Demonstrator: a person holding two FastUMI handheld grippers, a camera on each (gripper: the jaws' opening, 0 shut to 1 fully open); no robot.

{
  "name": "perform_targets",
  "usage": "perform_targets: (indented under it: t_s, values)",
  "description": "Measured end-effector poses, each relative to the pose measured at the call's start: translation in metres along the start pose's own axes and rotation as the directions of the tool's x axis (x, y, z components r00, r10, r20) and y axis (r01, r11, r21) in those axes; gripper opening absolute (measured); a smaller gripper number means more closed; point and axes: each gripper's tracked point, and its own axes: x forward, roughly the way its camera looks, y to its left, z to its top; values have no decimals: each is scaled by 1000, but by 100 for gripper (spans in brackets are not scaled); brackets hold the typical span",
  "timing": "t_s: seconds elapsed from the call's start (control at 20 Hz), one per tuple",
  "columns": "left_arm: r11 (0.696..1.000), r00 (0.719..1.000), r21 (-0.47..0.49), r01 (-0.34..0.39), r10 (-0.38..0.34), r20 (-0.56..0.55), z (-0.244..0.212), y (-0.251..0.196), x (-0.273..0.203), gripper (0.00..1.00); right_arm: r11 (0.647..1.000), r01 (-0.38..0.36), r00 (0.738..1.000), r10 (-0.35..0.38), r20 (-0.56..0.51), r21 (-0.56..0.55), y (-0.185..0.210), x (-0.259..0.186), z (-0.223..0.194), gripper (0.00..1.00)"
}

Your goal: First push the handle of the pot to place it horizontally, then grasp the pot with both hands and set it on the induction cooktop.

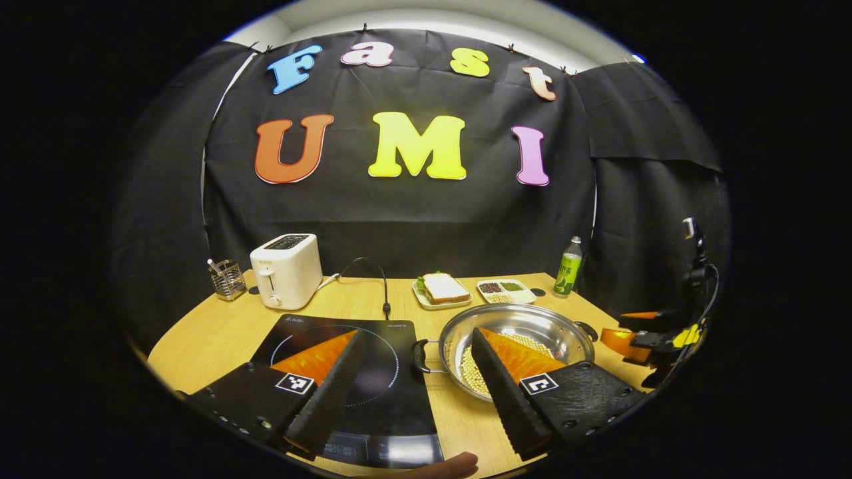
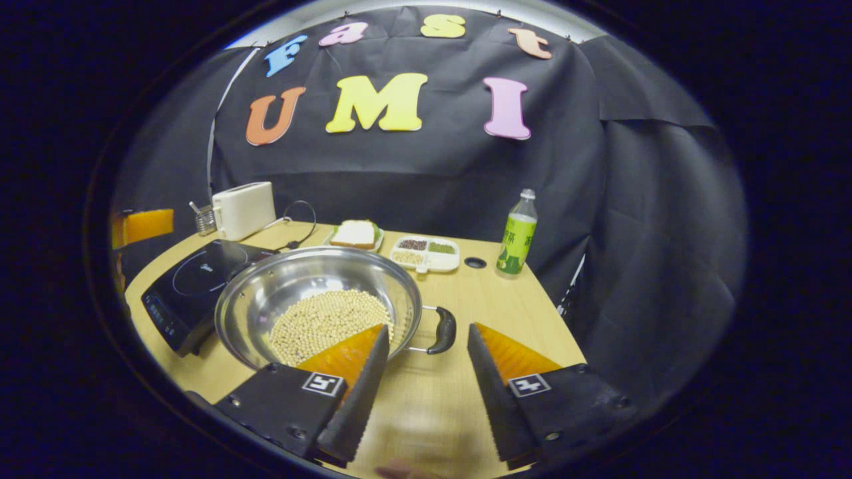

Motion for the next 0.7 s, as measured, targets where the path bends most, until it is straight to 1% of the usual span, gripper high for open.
perform_targets:
  t_s: [0.1,0.15,0.25,0.4,0.6,0.7]
  values:
    - [1000,1000,-5,-1,1,-1,-4,-4,8,96,1000,1,999,-2,32,11,-3,-3,14,94]
    - [1000,1000,-8,5,-5,-2,-6,-7,13,96,1000,1,999,-1,36,22,-1,-7,13,100]
    - [1000,1000,-8,5,-5,-16,-9,-9,25,96,999,-16,999,15,32,41,1,-1,14,100]
    - [1000,998,-8,-6,6,-63,-20,-11,45,96,998,-10,1000,9,21,62,-3,13,15,100]
    - [1000,990,0,-4,4,-138,-37,-16,72,96,994,-13,999,16,-28,109,-6,36,5,100]
    - [1000,982,-1,3,-3,-188,-50,-19,87,96,990,-10,998,18,-54,139,-9,51,-2,100]
